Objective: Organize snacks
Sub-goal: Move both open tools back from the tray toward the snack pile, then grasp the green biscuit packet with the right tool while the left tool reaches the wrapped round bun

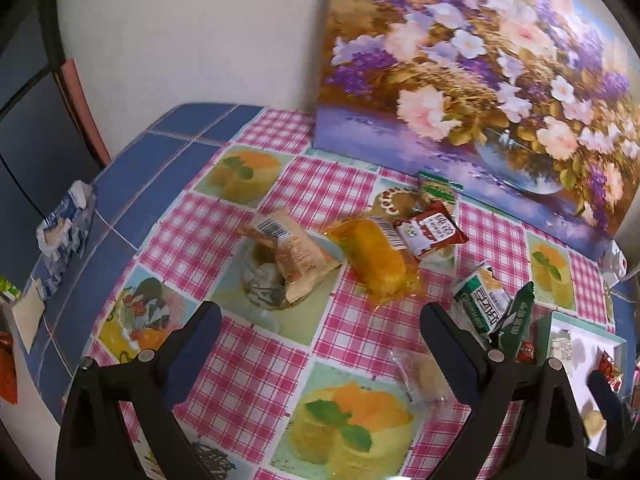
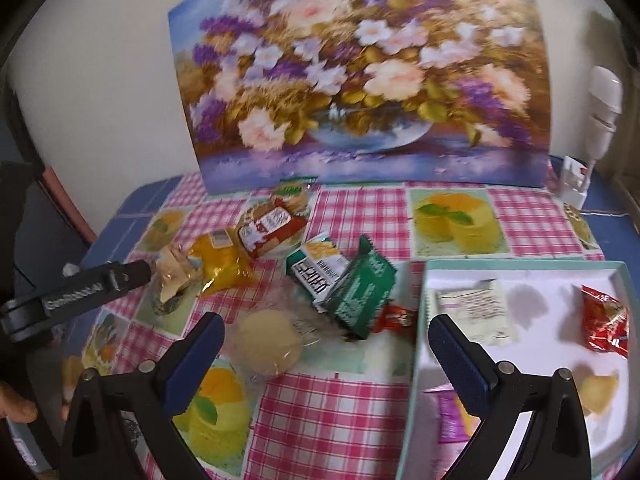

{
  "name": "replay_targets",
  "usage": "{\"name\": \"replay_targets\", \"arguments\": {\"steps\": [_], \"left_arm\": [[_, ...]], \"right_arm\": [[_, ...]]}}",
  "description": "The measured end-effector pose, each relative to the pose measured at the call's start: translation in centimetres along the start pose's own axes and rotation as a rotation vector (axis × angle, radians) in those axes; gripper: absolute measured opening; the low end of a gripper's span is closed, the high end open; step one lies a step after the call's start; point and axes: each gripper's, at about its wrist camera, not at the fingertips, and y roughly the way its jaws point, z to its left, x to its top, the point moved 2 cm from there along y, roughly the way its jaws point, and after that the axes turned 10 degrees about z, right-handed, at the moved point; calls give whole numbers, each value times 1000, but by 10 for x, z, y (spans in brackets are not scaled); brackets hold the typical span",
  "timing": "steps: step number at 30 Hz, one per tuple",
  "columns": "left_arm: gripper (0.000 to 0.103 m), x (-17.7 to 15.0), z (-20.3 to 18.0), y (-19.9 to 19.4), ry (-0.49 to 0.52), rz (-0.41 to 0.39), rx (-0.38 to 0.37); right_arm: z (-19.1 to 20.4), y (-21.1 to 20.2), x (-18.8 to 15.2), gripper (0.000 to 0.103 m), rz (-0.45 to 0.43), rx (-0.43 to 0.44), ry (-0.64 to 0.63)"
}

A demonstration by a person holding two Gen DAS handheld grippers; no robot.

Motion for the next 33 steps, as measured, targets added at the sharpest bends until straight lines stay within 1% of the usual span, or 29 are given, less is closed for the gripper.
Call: {"name": "replay_targets", "arguments": {"steps": [1,5,10,14,18,19,21,23,27,29,33], "left_arm": [[99,1,4,3,-8,10,-9],[99,2,11,12,-14,35,-4],[99,2,12,22,-36,63,-42],[99,2,4,28,-30,74,-66],[99,1,-9,34,-28,99,-117],[99,0,-14,36,-27,109,-140],[99,-1,-21,39,-24,122,-171],[99,-2,-28,41,-13,133,-192],[99,-6,-45,48,22,176,-238],[99,-9,-57,52,60,201,-257],[99,-16,-77,58,124,234,-264]], "right_arm": [[2,4,1,103,11,-2,-1],[6,22,7,103,44,15,45],[1,33,16,103,56,-42,80],[-8,36,20,102,60,-76,109],[-18,39,22,99,75,-91,134],[-20,39,22,97,75,-95,143],[-29,39,24,97,82,-126,172],[-39,37,26,96,83,-154,200],[-54,36,27,95,93,-164,239],[-63,37,27,92,100,-169,269],[-81,36,26,92,99,-155,332]]}}
